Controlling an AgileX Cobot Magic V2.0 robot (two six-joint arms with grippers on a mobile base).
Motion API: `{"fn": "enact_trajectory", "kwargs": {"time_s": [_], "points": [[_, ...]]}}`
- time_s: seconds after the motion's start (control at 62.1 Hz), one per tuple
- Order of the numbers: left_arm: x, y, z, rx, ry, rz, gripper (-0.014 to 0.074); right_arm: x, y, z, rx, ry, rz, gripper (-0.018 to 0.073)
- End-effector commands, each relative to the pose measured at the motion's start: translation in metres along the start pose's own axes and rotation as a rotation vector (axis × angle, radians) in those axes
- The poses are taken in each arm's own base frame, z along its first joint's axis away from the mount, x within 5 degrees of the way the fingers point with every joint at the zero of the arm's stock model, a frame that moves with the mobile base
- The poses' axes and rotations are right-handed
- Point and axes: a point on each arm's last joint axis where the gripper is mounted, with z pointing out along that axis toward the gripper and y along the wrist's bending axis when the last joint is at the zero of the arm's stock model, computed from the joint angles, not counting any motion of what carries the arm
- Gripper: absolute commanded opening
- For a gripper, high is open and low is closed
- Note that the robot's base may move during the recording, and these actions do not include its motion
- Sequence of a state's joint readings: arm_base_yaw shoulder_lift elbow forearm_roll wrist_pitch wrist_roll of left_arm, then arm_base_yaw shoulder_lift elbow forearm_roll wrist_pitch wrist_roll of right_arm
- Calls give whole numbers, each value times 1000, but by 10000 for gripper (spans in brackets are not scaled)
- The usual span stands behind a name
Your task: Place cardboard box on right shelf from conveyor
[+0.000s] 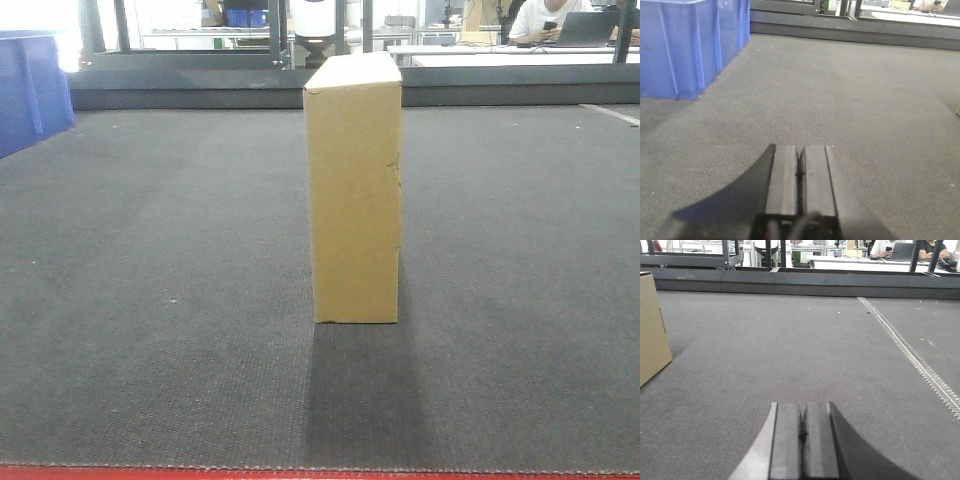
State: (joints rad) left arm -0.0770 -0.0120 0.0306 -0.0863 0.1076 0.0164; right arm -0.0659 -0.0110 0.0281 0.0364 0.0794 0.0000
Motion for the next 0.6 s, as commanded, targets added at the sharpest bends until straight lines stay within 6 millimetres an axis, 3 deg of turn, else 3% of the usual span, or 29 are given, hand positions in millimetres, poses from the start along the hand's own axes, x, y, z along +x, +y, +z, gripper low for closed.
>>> {"fn": "enact_trajectory", "kwargs": {"time_s": [0.0, 0.58], "points": [[-9, 0, -2, 6, -96, -10, -119, -10, 0, -2, 1, -109, -13, 57], [-9, 0, -2, 6, -96, -10, -119, -10, 0, -2, 1, -109, -13, 57]]}}
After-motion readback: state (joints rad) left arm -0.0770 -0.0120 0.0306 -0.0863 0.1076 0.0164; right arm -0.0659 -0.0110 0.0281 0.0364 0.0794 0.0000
